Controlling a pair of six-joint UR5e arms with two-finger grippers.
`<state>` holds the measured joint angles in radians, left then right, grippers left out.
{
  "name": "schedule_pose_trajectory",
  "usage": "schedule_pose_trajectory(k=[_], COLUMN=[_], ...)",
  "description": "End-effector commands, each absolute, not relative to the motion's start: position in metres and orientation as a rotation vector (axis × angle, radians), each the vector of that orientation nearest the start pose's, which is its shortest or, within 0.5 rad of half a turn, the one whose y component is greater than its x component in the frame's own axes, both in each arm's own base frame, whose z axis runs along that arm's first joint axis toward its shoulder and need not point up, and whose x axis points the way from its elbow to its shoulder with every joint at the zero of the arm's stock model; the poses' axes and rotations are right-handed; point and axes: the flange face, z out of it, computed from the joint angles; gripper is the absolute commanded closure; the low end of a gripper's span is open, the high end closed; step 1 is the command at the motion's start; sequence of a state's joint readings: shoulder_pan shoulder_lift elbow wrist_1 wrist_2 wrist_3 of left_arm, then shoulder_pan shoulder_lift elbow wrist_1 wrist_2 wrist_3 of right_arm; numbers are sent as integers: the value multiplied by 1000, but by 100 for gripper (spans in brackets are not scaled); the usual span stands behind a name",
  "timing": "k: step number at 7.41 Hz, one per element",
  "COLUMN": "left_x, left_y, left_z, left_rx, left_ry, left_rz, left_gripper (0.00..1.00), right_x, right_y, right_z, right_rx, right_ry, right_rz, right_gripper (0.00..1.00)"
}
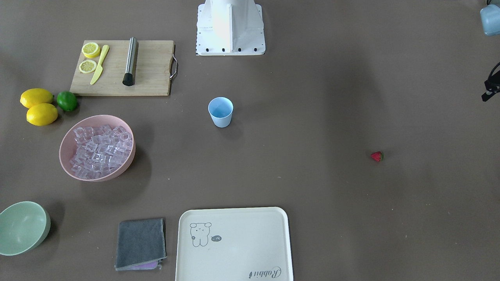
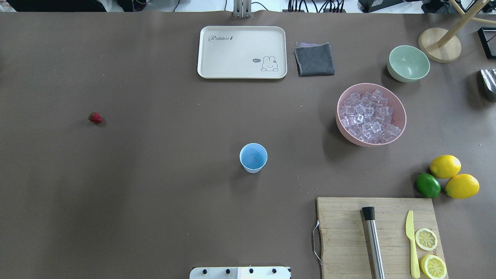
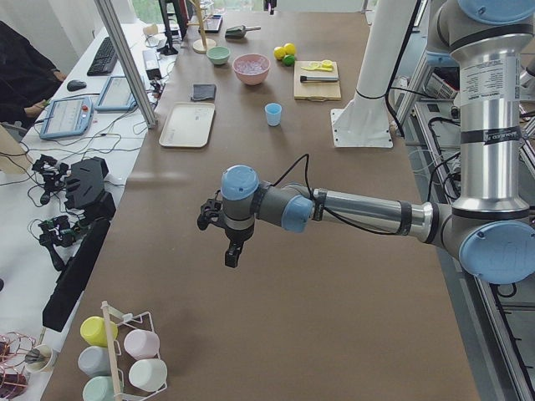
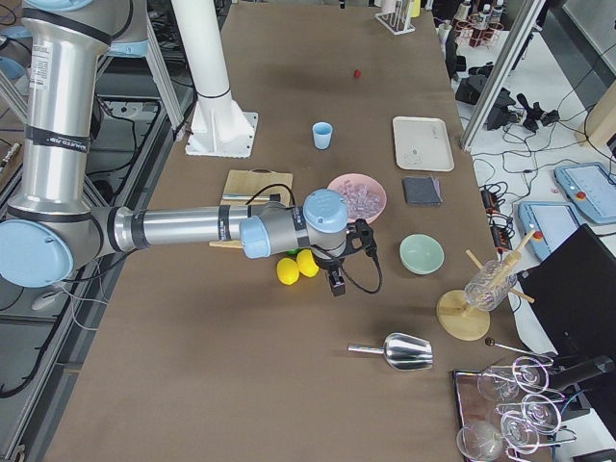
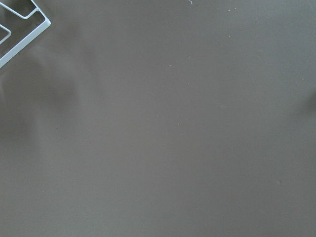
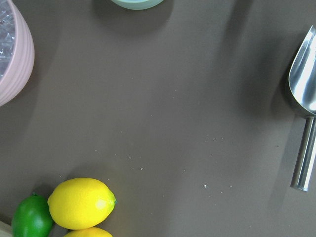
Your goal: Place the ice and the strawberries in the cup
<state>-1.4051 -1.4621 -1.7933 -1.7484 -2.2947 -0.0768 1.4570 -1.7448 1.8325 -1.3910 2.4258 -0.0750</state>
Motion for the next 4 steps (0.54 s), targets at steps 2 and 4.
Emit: schedule_pose_trajectory(k=[2,4], left_x=[10,10], left_y=[-463,-463], left_z=[581,581], left_rx=[190,188], left_ry=[765,765], left_rz=[192,190], left_gripper=[3,3], right_x=[7,-14], right_y=[-443,-478], right_z=[571,526], right_rx=[258,242], right_ry=[-864,-908], right_rz=[-301,-189], right_gripper=[0,3])
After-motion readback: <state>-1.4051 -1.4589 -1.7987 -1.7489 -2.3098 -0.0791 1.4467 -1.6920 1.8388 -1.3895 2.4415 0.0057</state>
